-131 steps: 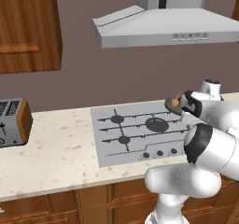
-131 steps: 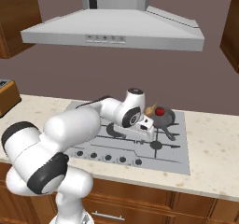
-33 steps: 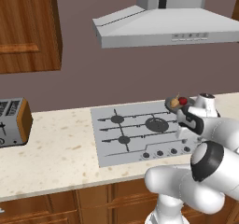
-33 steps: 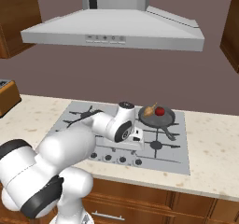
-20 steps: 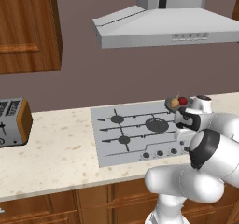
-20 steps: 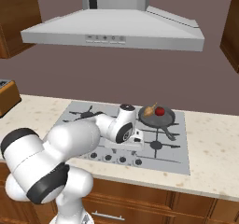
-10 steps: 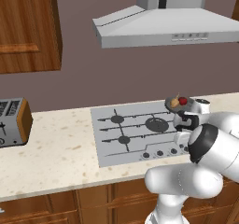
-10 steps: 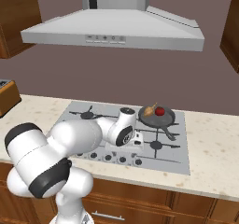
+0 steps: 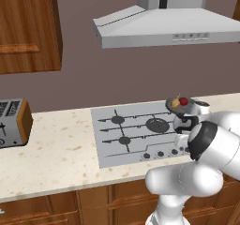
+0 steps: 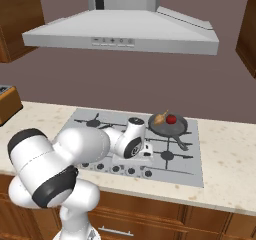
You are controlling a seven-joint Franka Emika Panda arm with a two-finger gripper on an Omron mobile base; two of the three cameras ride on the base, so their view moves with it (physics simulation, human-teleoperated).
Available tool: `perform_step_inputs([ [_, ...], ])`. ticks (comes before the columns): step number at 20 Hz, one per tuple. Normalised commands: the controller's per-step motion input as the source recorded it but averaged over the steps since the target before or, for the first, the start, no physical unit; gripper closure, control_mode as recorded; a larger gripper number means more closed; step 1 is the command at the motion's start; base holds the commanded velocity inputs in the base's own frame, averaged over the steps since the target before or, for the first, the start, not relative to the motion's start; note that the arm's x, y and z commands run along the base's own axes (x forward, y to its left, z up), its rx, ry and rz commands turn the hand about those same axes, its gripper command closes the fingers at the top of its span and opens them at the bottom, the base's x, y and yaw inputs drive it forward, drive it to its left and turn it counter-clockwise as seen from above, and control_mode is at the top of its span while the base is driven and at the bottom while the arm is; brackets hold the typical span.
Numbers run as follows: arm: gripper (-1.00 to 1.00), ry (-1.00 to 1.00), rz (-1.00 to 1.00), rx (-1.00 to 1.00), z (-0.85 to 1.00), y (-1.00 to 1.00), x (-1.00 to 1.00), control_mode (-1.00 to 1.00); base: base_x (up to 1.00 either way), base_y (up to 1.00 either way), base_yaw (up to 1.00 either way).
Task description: Place the pan on the rear right burner on the stove. Then place the tomato and the onion in the pan and turn on the rear right burner.
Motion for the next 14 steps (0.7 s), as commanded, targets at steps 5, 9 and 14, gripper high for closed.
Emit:
perform_step_inputs([
  [5,-1.00,0.00,0.03,0.00,-0.11,0.04,0.00,-1.00,0.00,0.00,0.00],
  [9,-1.00,0.00,0.02,0.00,-0.12,0.03,0.00,-1.00,0.00,0.00,0.00],
  [14,-1.00,0.00,0.00,0.00,-0.09,0.00,0.00,-1.00,0.00,0.00,0.00],
])
